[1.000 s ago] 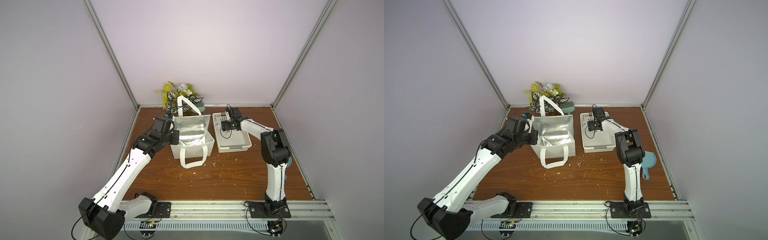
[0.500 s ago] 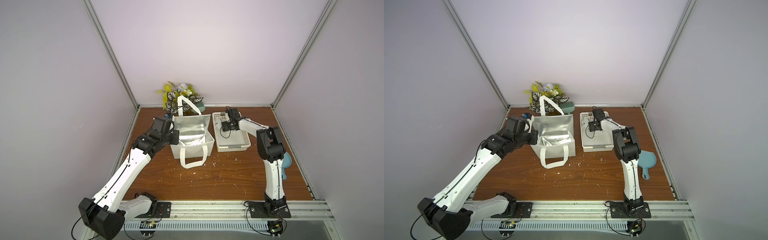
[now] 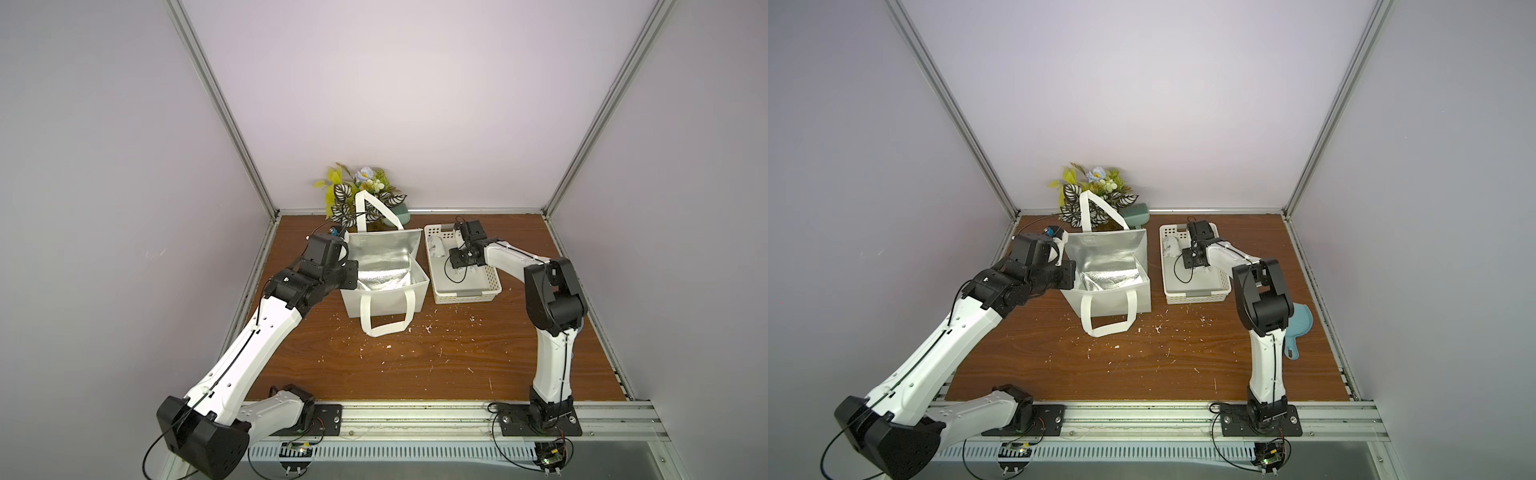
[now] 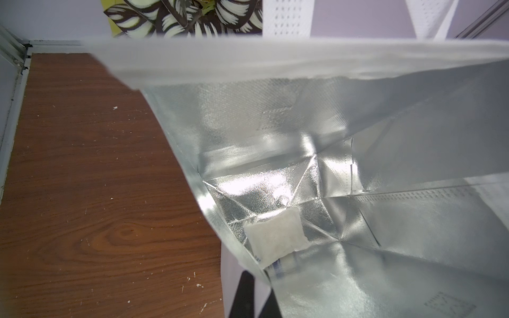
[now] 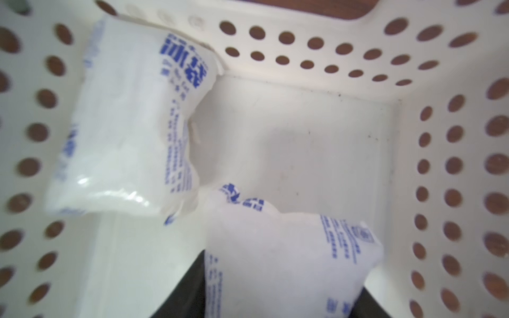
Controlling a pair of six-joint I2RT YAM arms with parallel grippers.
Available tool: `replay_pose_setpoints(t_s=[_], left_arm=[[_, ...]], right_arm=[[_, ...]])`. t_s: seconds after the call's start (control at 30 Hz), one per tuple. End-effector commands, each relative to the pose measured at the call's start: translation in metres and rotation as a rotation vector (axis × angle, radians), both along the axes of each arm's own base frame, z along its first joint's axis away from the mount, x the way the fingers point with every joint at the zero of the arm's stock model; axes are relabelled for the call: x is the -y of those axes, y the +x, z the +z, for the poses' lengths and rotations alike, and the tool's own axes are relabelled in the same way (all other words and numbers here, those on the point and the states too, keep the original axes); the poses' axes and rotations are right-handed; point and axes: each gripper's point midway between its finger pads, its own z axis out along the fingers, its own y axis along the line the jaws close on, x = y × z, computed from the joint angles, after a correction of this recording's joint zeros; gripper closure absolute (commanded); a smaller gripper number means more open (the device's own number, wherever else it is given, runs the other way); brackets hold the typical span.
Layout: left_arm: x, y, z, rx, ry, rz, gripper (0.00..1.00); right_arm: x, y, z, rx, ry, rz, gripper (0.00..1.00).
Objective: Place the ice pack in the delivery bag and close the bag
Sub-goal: Pick up the ice pack from the bin, then place the ice pack in the delivery bag.
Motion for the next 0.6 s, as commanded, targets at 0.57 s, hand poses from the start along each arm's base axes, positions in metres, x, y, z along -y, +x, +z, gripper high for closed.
replay_pose_setpoints(t_s=[0.57], left_arm=[[0.005,-0.004,0.017,0.036,-0.046,-0.043,0.99]], right_arm=[[-0.173,-0.156,0.312,0.569,0.234,0.752,0.80]])
